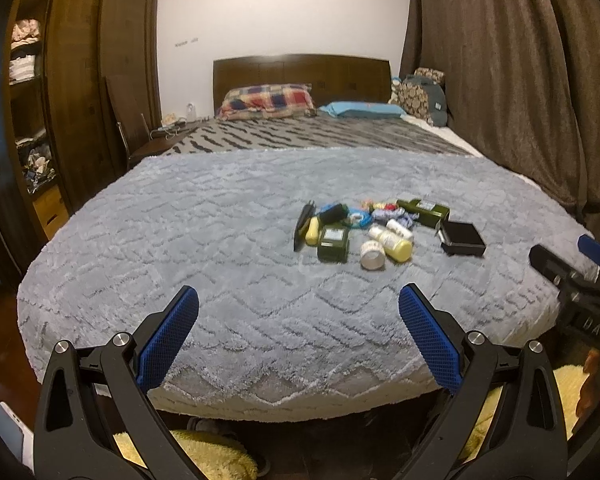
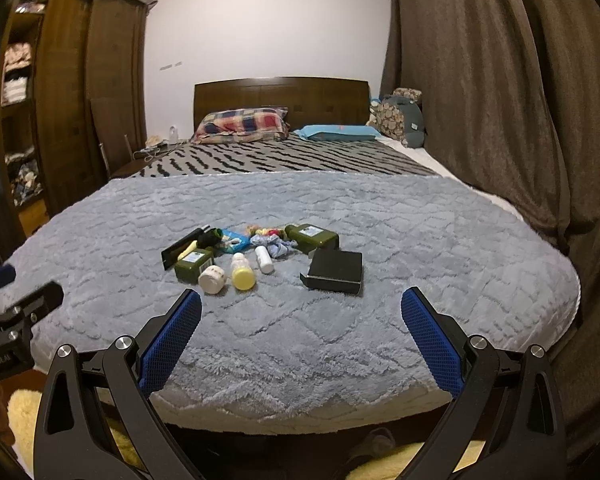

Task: Collect trash
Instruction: 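Grasp the white round jar with the left tool while the right tool grasps the black square case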

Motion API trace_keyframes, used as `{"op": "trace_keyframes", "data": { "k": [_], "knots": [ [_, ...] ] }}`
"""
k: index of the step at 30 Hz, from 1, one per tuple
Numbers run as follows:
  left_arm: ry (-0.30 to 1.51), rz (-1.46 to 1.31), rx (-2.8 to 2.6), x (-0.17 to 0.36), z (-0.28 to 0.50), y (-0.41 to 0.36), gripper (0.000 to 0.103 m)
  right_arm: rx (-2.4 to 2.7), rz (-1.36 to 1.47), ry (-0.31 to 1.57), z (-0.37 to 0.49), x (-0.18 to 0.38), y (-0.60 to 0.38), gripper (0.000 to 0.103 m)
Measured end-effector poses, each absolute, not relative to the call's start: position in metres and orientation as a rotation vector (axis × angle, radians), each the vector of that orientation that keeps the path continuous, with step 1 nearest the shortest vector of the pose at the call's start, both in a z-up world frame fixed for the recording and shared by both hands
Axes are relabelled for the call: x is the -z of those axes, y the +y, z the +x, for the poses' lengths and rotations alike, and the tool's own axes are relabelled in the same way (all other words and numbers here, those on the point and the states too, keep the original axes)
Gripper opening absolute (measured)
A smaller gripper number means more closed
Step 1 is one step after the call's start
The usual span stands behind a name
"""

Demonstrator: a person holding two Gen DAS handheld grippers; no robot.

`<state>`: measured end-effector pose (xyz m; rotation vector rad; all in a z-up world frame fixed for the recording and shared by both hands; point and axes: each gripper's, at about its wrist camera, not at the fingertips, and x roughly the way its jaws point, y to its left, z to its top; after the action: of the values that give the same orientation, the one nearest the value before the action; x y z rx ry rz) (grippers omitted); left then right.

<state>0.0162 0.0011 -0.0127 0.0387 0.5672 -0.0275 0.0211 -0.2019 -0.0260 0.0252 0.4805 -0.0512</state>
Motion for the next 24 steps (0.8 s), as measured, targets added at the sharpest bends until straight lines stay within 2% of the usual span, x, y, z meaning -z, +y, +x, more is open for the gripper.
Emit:
{"op": "trace_keyframes", "data": {
  "k": [5, 12, 16, 24],
  "knots": [
    [0.602, 0.030, 0.041, 0.028, 0.035, 0.005, 0.095, 0.095, -0.017, 0.465, 0.032, 0.040, -0.208, 0.100],
    [0.640, 0.031, 0.097, 0.055, 0.067, -0.002, 0.095, 0.051, 0.128, 0.593, 0.068, 0.073, -0.231, 0.100],
    [0.702, 0.008, 0.153, 0.076, 0.092, -0.010, 0.094, 0.080, 0.075, 0.621, 0.089, 0.089, -0.233, 0.100],
    [0.738, 0.062, 0.214, 0.097, 0.136, -0.044, 0.092, 0.124, 0.124, 0.637, 0.143, 0.098, -0.256, 0.100]
  ]
}}
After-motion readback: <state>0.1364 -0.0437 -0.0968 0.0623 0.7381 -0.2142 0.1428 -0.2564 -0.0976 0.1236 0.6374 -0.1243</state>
